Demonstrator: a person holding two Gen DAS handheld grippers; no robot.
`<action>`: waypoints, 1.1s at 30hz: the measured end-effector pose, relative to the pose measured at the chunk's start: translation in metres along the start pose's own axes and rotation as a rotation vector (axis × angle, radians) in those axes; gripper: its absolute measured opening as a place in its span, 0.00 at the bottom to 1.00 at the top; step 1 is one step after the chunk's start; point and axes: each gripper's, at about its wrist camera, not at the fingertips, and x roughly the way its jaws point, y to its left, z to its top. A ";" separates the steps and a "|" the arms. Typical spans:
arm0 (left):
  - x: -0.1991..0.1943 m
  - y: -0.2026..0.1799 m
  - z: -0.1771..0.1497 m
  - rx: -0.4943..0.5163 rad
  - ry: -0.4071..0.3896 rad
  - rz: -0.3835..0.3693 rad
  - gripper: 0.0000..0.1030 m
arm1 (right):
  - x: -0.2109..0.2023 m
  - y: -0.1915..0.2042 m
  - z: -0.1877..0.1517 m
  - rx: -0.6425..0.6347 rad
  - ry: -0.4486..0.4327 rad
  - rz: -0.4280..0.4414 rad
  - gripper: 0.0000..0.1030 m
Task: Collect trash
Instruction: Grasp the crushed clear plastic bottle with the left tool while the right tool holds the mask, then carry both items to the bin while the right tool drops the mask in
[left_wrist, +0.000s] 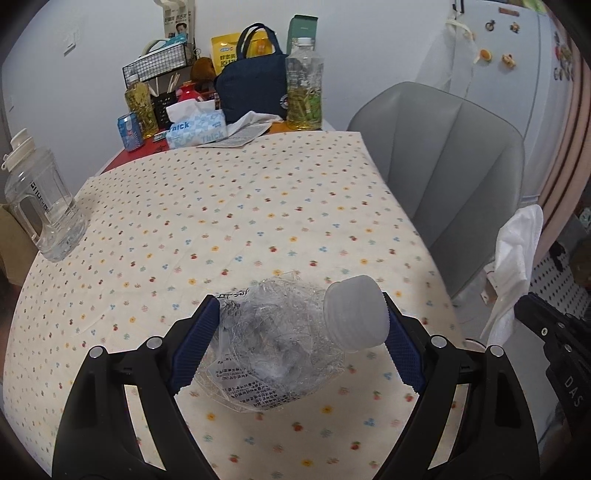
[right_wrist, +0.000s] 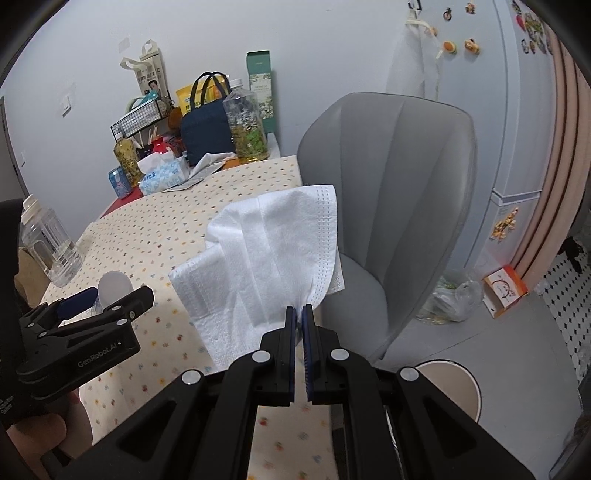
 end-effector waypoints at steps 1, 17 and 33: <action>-0.002 -0.003 -0.001 0.000 -0.003 -0.009 0.82 | -0.005 -0.004 -0.002 0.001 -0.006 -0.008 0.05; -0.033 -0.072 -0.010 0.065 -0.055 -0.100 0.82 | -0.058 -0.059 -0.021 0.058 -0.065 -0.088 0.05; -0.031 -0.153 -0.014 0.185 -0.041 -0.155 0.82 | -0.068 -0.124 -0.034 0.162 -0.066 -0.140 0.05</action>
